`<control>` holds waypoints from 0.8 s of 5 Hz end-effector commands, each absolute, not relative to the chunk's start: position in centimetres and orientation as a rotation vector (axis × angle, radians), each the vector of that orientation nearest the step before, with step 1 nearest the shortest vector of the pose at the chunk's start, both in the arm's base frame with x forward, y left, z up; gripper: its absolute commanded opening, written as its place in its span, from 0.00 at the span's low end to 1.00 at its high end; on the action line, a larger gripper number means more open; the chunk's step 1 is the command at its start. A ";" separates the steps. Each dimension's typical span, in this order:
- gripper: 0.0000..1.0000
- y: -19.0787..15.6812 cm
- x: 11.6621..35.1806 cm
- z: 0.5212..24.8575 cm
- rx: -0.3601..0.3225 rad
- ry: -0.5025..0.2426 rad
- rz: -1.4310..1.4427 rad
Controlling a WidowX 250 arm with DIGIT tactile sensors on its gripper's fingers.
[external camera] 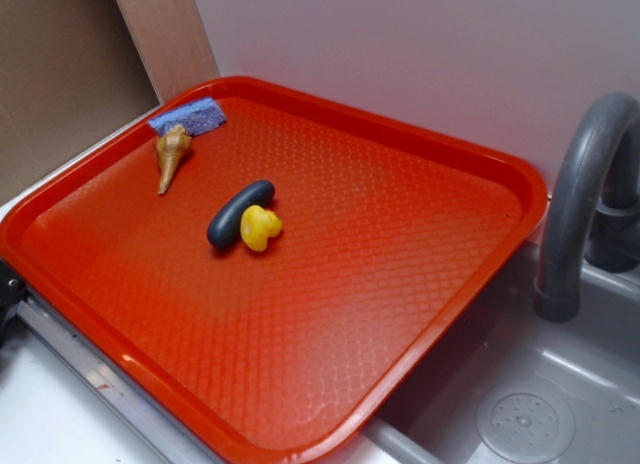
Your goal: Grab the yellow duck.
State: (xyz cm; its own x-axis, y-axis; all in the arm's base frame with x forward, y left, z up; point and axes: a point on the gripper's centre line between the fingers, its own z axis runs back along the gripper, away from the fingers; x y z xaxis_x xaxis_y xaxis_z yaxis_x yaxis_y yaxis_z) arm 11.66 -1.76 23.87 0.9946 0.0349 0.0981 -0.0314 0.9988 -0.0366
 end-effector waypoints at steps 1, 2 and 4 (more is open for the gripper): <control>1.00 -1.8 11.7 23.9 -0.035 -0.099 0.033; 1.00 -4.0 16.7 22.1 0.007 -0.126 -0.126; 1.00 -10.7 25.6 17.1 -0.008 -0.169 -0.461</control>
State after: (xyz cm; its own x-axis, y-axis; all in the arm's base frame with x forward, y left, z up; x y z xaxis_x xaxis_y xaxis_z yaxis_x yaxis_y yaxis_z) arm 25.51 -9.79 15.35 0.8902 -0.4442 0.1009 0.4441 0.8956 0.0247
